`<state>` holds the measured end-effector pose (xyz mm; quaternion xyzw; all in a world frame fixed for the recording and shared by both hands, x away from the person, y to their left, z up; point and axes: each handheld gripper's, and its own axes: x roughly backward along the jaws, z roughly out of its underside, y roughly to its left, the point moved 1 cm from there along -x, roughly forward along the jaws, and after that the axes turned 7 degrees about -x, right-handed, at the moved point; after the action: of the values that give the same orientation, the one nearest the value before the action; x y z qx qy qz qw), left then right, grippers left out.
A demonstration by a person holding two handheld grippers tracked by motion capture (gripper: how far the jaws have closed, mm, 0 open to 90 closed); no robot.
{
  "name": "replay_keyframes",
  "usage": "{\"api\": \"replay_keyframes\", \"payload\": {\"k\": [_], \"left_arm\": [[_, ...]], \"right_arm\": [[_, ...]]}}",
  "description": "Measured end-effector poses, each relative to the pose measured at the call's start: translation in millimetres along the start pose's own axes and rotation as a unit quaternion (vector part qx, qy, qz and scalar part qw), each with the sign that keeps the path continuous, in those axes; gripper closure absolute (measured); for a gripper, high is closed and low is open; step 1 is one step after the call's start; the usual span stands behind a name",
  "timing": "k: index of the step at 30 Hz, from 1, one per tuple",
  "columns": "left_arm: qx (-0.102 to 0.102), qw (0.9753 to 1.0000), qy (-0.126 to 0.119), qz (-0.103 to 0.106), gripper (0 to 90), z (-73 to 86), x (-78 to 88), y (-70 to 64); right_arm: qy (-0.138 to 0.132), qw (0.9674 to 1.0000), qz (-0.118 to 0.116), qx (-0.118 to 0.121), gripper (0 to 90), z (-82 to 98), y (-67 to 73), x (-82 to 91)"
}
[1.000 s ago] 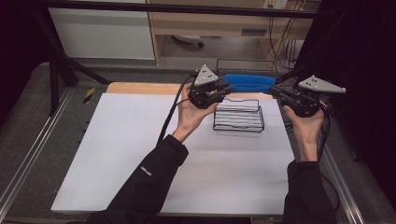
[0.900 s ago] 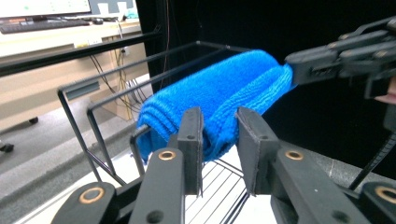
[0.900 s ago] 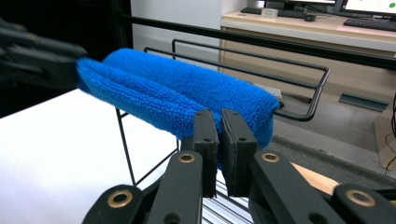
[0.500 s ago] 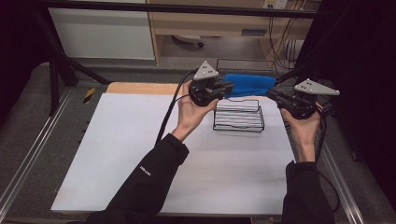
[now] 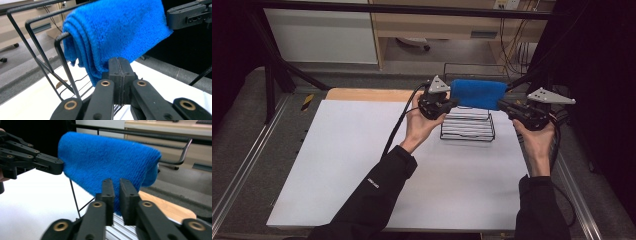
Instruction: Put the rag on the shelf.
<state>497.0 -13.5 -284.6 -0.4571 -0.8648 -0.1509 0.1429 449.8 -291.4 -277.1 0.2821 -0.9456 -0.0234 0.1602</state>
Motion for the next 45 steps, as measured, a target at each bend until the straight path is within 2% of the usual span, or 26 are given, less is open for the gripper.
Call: {"api": "replay_keyframes", "payload": {"k": [6,10,13,18,21,23,25,29,32,35,37,42,45], "left_arm": [[0.001,1.0000,0.002,0.001,89.8,4.8,-2.3,1.4],[0.002,1.0000,-0.003,0.004,88.1,7.2,4.5,1.8],[0.007,1.0000,-0.003,0.005,84.1,11.0,13.2,2.4],[0.010,0.9999,0.006,-0.004,72.9,19.3,32.2,4.2],[0.014,0.9998,0.015,-0.010,63.8,27.7,44.8,6.7],[0.024,0.9995,0.018,-0.009,57.4,35.6,52.6,9.0],[0.025,0.9993,0.026,-0.014,51.5,44.4,60.6,10.5],[0.027,0.9987,0.039,-0.020,40.6,65.9,76.4,12.1],[0.038,0.9978,0.049,-0.024,33.9,81.6,89.1,14.7],[0.039,0.9974,0.052,-0.030,28.6,97.0,103.8,16.2],[0.036,0.9970,0.053,-0.043,24.3,107.5,114.7,16.7],[0.045,0.9959,0.048,-0.063,17.1,133.1,141.8,20.1],[0.050,0.9949,0.050,-0.072,14.4,148.9,156.3,22.0]], "right_arm": [[0.014,0.9995,0.029,-0.007,88.6,8.7,-6.2,-8.8],[0.013,0.9995,0.028,-0.010,85.1,13.0,-7.2,-9.8],[0.005,0.9997,0.021,-0.009,78.0,14.0,-2.6,-6.1],[-0.010,0.9998,0.010,-0.014,59.2,14.8,11.1,0.7],[0.002,0.9997,-0.007,-0.022,50.7,16.4,21.0,2.0],[0.003,0.9996,-0.017,-0.023,45.5,18.5,28.5,1.2],[0.008,0.9992,-0.028,-0.027,38.5,20.7,36.0,-0.5],[0.019,0.9988,-0.036,-0.026,28.9,25.4,49.5,-4.8],[0.024,0.9988,-0.037,-0.023,22.3,29.7,56.2,-8.8],[0.030,0.9981,-0.044,-0.032,16.8,35.1,61.0,-12.7],[0.032,0.9977,-0.049,-0.034,14.8,38.7,64.4,-14.3],[0.037,0.9972,-0.055,-0.034,7.8,48.3,73.4,-18.0],[0.033,0.9972,-0.059,-0.031,7.0,54.5,78.1,-18.9]]}}
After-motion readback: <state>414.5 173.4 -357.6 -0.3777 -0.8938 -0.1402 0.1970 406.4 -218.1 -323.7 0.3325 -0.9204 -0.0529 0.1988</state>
